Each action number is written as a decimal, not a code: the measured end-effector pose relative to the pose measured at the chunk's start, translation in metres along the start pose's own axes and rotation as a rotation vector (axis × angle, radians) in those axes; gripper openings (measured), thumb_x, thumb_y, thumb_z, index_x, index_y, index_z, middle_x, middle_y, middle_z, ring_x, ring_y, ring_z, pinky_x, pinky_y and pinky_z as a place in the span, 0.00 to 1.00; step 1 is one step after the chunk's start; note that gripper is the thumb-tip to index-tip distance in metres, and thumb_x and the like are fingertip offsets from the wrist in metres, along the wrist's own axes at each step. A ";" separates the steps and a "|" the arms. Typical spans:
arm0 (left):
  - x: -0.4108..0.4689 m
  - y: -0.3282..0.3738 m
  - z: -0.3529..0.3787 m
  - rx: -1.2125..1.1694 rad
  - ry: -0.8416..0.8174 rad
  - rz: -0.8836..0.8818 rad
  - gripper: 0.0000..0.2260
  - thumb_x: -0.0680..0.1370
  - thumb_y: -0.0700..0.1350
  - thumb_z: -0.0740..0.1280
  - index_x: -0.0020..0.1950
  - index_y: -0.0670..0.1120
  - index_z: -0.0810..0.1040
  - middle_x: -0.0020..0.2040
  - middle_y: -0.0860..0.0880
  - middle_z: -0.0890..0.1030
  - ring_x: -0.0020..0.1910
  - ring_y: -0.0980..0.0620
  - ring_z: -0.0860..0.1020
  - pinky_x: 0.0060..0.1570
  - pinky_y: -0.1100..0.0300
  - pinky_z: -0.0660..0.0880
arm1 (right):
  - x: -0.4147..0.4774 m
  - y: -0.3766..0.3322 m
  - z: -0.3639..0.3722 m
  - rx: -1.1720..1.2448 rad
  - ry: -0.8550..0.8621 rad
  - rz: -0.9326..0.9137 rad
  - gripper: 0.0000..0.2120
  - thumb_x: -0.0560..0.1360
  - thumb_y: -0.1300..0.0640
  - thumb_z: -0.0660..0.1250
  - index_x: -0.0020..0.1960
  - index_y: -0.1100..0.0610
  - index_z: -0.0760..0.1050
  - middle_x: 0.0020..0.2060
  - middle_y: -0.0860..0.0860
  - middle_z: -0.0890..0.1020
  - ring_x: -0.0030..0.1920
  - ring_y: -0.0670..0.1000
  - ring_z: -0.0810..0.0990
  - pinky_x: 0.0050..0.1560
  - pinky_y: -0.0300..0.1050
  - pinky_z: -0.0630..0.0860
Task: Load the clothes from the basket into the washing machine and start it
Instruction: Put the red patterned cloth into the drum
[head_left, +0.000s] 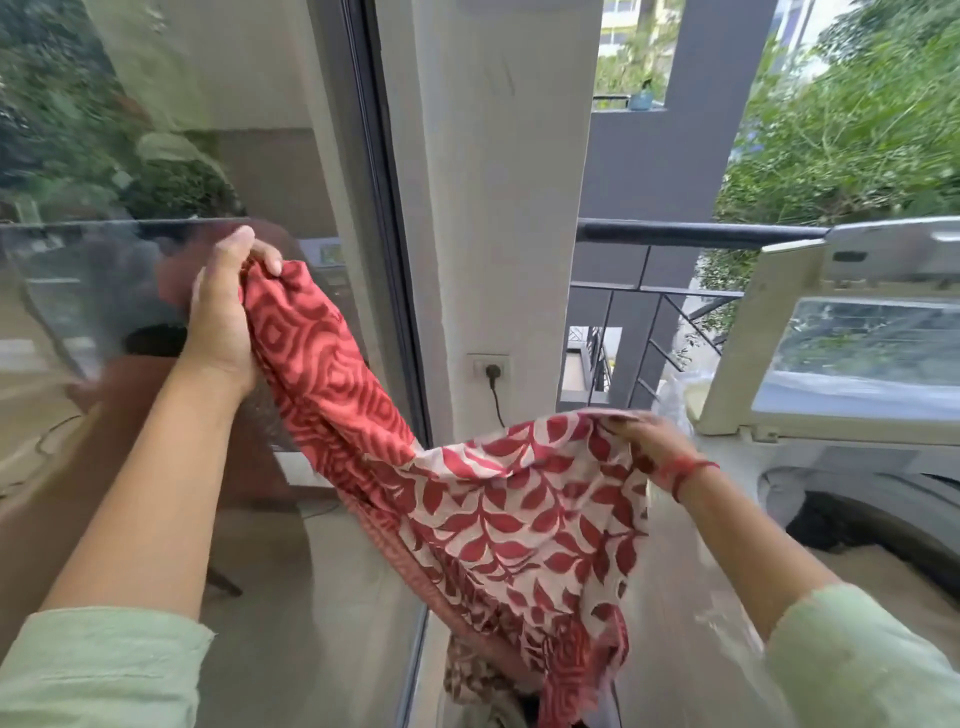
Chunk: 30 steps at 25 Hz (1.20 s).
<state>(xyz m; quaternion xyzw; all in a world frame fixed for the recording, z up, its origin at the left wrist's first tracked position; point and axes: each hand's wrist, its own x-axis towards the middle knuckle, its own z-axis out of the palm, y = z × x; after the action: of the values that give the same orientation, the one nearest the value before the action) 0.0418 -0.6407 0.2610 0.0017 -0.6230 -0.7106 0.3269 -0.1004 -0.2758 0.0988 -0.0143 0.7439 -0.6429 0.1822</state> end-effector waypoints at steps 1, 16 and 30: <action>0.001 -0.002 0.003 0.094 0.038 0.044 0.10 0.75 0.51 0.63 0.35 0.50 0.73 0.34 0.52 0.76 0.35 0.55 0.75 0.41 0.62 0.72 | -0.005 -0.040 -0.011 0.129 0.085 -0.142 0.14 0.70 0.60 0.71 0.54 0.64 0.79 0.47 0.60 0.84 0.40 0.53 0.83 0.42 0.49 0.82; 0.000 -0.027 0.040 0.267 0.092 0.170 0.09 0.73 0.44 0.69 0.34 0.53 0.77 0.29 0.59 0.79 0.32 0.61 0.75 0.39 0.65 0.73 | -0.057 0.071 0.084 -0.296 -0.580 0.282 0.06 0.78 0.57 0.64 0.44 0.55 0.79 0.30 0.45 0.80 0.25 0.40 0.75 0.29 0.36 0.72; -0.001 -0.084 0.014 1.877 -0.617 -0.439 0.09 0.66 0.50 0.75 0.41 0.54 0.78 0.51 0.50 0.82 0.49 0.49 0.80 0.50 0.56 0.77 | -0.036 -0.121 -0.089 0.412 0.580 -0.510 0.09 0.79 0.54 0.61 0.42 0.51 0.76 0.32 0.47 0.81 0.32 0.45 0.79 0.35 0.41 0.78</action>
<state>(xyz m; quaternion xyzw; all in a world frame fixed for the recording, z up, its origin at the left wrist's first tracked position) -0.0017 -0.6270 0.1890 0.1886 -0.9733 0.0524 -0.1197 -0.1180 -0.2029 0.2340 0.0201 0.5933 -0.7795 -0.1999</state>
